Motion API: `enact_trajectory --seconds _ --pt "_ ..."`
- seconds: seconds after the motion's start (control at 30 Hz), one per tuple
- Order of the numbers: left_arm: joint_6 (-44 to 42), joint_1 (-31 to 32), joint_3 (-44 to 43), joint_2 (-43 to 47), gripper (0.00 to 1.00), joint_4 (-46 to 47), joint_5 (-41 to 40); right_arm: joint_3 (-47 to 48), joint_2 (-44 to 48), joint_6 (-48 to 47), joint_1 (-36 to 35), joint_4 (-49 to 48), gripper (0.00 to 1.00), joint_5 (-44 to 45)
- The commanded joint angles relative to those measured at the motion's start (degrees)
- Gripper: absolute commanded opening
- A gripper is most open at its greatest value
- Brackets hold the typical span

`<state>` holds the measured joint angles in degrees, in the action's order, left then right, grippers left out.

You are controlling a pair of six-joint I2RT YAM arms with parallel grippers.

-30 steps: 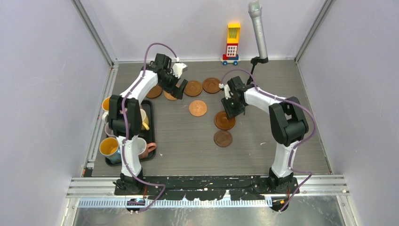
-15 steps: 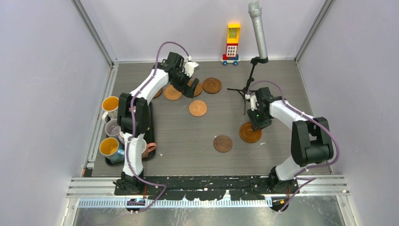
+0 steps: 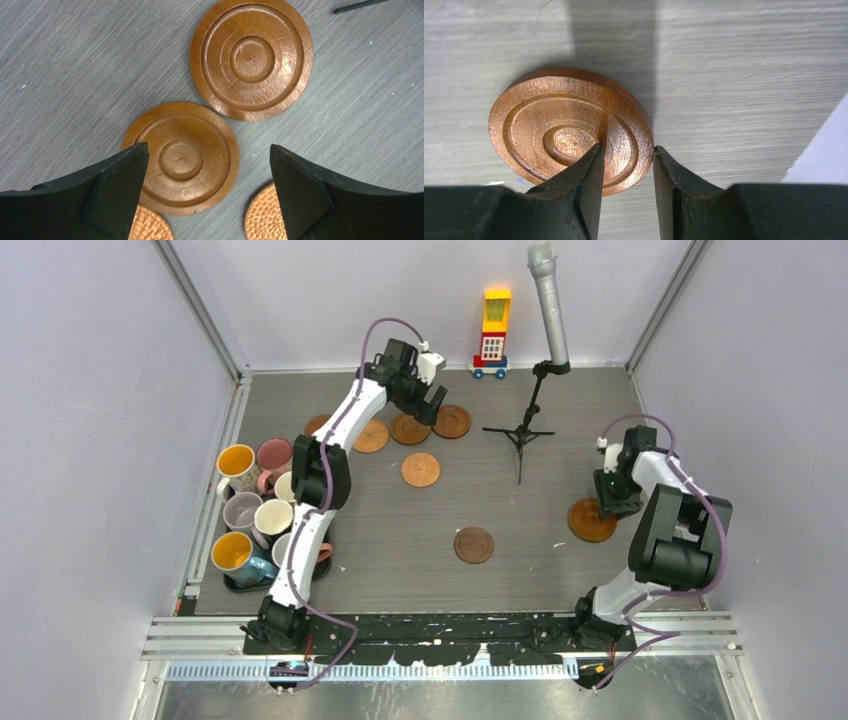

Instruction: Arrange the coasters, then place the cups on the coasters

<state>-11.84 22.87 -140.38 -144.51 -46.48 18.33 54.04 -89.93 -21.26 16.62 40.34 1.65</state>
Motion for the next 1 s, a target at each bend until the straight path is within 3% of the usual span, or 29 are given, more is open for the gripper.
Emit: enact_trajectory --seconds 0.0,0.23,0.5,0.83,0.97 --pt "2.23 0.97 -3.17 -2.62 0.94 4.68 -1.32 6.90 -5.61 -2.20 3.29 -3.01 0.30 2.81" --pt "4.95 2.07 -6.76 -7.33 0.93 9.60 -2.93 17.69 -14.70 -0.19 4.25 -3.18 0.29 1.68" --pt "8.00 2.16 -9.39 -11.17 0.90 14.80 -3.36 24.40 -18.39 -0.29 4.43 -1.94 0.30 1.32" --pt "7.38 3.91 -9.81 -12.71 0.74 14.04 -1.83 29.04 -14.58 0.26 4.42 2.78 0.48 -2.89" --pt "5.24 5.16 -4.71 -9.65 0.63 12.72 -1.90 31.95 -12.27 0.88 4.41 5.30 0.55 -5.77"
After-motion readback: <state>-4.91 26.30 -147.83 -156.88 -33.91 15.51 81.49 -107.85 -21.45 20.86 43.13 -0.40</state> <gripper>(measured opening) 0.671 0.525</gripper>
